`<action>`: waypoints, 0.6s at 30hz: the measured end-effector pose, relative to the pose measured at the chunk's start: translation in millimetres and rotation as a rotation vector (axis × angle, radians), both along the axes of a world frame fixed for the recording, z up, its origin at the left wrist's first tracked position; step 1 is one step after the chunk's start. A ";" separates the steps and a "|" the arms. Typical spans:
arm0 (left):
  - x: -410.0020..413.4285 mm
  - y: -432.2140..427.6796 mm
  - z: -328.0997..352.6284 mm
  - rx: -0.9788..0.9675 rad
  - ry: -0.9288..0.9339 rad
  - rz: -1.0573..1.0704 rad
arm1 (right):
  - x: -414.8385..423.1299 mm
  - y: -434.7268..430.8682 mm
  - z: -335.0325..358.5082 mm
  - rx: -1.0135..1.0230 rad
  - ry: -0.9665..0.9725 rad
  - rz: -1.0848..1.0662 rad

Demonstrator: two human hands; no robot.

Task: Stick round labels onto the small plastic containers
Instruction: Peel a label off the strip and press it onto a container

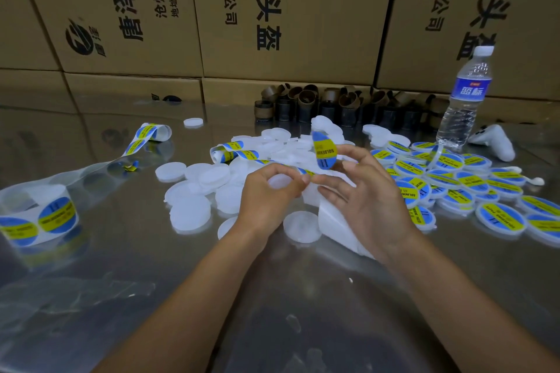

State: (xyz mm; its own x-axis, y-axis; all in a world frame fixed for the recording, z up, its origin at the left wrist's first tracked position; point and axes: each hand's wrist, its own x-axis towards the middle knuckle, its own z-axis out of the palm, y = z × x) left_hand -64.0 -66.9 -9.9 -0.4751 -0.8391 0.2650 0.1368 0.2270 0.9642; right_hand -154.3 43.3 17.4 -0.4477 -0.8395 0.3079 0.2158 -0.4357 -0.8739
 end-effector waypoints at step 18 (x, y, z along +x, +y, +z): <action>1.6 -6.8 7.2 0.084 0.140 0.159 | -10.6 -3.0 -10.1 0.129 -0.224 0.082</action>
